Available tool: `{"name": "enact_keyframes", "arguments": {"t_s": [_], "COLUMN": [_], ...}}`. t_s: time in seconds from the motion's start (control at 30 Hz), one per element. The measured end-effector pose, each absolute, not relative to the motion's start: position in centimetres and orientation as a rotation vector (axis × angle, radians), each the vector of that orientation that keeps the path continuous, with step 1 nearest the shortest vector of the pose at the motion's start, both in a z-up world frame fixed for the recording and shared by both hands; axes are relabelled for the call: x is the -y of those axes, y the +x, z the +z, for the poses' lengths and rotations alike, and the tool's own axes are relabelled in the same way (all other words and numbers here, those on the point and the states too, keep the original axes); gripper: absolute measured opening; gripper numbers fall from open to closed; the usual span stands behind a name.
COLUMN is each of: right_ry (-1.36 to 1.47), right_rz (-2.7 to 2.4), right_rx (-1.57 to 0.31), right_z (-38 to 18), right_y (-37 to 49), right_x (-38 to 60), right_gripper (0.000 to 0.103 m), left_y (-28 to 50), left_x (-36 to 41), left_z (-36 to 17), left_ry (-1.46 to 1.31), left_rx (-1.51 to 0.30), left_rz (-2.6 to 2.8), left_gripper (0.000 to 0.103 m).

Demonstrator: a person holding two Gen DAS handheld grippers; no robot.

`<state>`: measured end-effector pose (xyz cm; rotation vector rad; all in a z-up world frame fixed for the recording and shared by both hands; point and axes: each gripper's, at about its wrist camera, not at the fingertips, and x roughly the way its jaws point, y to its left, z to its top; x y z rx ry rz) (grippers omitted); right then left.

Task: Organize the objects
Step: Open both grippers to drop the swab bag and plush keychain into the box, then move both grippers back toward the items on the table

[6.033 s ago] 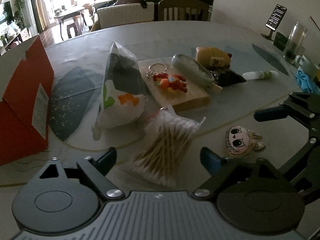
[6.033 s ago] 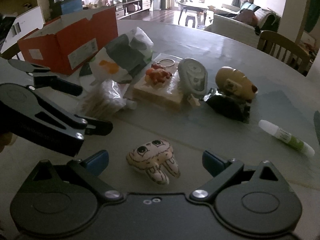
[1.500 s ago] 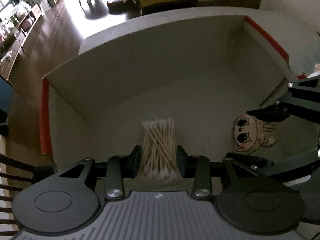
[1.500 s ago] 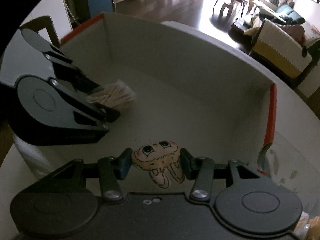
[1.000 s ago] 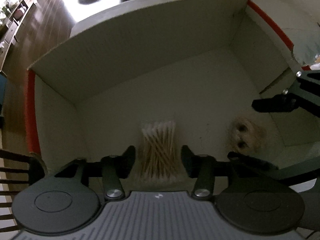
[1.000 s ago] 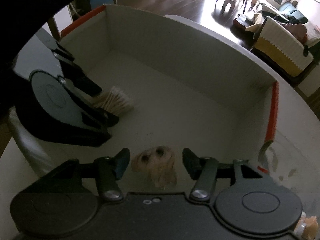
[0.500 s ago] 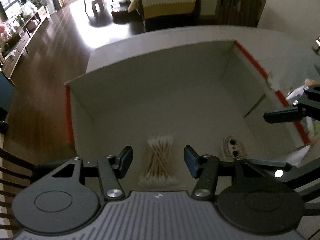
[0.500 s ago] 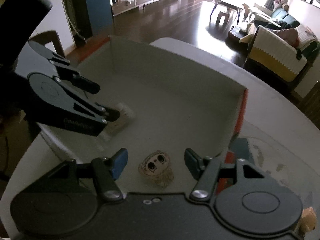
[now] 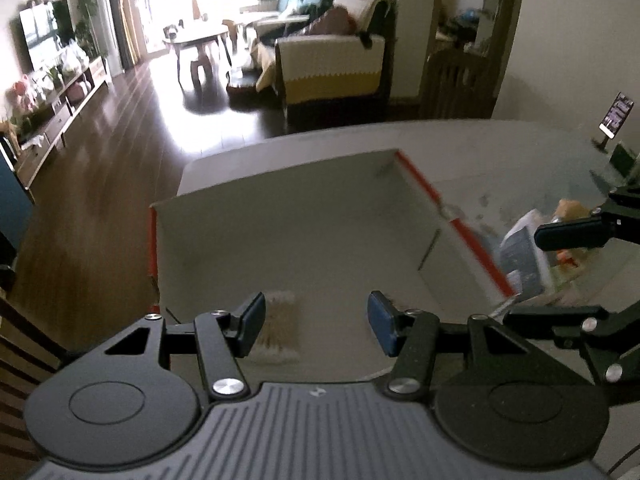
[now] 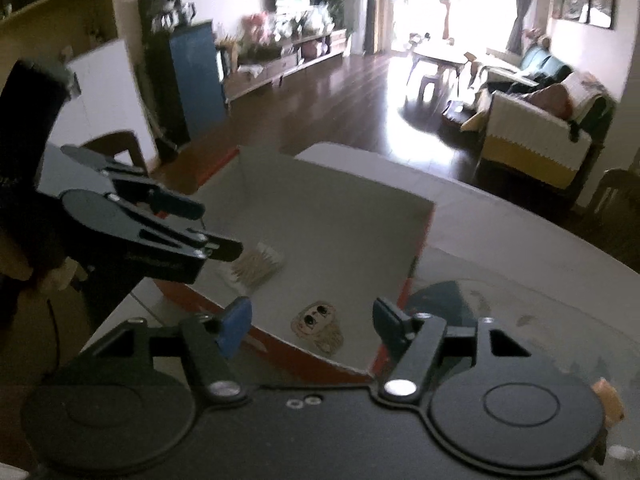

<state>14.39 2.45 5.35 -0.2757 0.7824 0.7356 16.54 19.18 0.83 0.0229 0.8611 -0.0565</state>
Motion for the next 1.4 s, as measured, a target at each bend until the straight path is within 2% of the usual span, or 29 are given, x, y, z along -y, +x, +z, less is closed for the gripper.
{"name": "enact_keyframes", "arguments": {"t_s": [0.1, 0.17, 0.43, 0.77, 0.87, 1.13, 1.2, 1.4], "right_ry": [-0.222, -0.192, -0.094, 0.026, 0.025, -0.018, -0.020, -0.086], "right_rz": [0.711, 0.692, 0.597, 0.535, 0.543, 0.484, 0.468, 0.405], "right_rx": [-0.768, -0.760, -0.730, -0.675, -0.679, -0.670, -0.680, -0.671], "right_z": [5.8, 5.8, 4.9, 4.7, 4.8, 4.7, 4.3, 2.4], "right_y": [13.7, 13.2, 10.5, 9.2, 9.1, 10.2, 10.9, 12.9], "right_x": [-0.5, 0.9, 6.6, 13.6, 15.0, 18.8, 20.3, 25.3], "right_gripper": [0.072, 0.073, 0.080, 0.082, 0.083, 0.083, 0.083, 0.083], "left_y": [15.6, 14.7, 11.9, 10.5, 10.7, 11.9, 12.5, 14.6], "left_x": [-18.1, -17.2, -13.4, -6.9, -5.1, -0.6, 0.7, 3.8], "left_z": [1.6, 1.9, 1.7, 0.8, 0.5, -0.6, -0.9, -1.7], "left_ry": [0.022, 0.029, -0.001, -0.012, -0.026, -0.025, -0.011, -0.032], "left_rx": [-0.828, -0.809, -0.785, -0.770, -0.764, -0.762, -0.761, -0.762], "left_rz": [-0.060, -0.058, -0.051, -0.063, -0.067, -0.070, -0.061, -0.074], "left_gripper": [0.058, 0.065, 0.065, 0.066, 0.074, 0.075, 0.085, 0.089]}}
